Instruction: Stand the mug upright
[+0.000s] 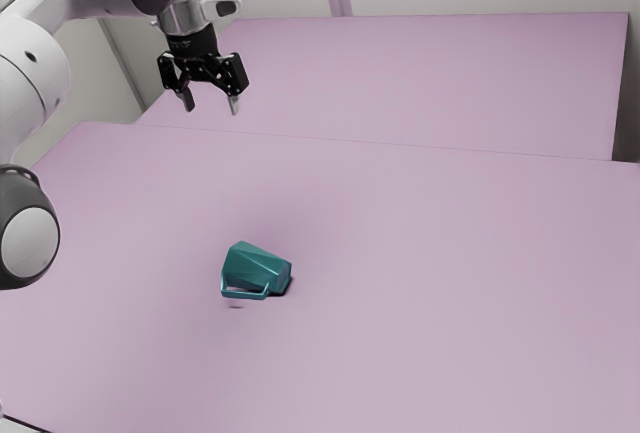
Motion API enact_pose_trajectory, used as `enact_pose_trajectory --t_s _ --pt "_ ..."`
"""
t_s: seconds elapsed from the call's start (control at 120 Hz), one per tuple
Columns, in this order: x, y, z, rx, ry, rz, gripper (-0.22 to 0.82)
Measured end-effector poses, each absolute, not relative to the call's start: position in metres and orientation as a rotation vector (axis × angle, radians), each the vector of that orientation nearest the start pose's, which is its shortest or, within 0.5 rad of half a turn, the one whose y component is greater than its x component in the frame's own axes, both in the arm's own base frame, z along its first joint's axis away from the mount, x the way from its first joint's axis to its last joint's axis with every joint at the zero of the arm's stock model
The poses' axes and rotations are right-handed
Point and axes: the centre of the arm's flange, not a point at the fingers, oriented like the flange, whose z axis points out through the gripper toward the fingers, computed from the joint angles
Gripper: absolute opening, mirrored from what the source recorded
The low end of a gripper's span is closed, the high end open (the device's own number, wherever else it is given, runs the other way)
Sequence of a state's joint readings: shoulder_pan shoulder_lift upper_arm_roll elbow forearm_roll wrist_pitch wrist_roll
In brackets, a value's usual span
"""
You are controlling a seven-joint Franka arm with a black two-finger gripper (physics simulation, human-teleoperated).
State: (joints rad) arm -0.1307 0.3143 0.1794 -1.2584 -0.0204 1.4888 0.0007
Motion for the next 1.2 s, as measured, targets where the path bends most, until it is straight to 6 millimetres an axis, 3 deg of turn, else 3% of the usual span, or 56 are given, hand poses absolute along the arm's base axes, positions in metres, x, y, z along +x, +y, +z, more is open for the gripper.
enact_pose_trajectory --t_s 0.167,0.25,0.558,0.708,0.9,1.2 --pt "0.635 0.010 0.581 -3.103 -0.062 0.118 0.60" --pt "0.624 0.009 0.577 -3.106 -0.057 0.145 0.60" --pt "0.522 0.006 0.550 -3.248 -0.053 0.229 0.60" --pt "0.485 0.053 0.518 -3.362 -0.195 0.273 0.60" --pt "0.471 0.096 0.479 -3.534 -0.303 0.242 0.60" --pt "0.486 0.093 0.418 -3.691 -0.187 0.067 0.60"
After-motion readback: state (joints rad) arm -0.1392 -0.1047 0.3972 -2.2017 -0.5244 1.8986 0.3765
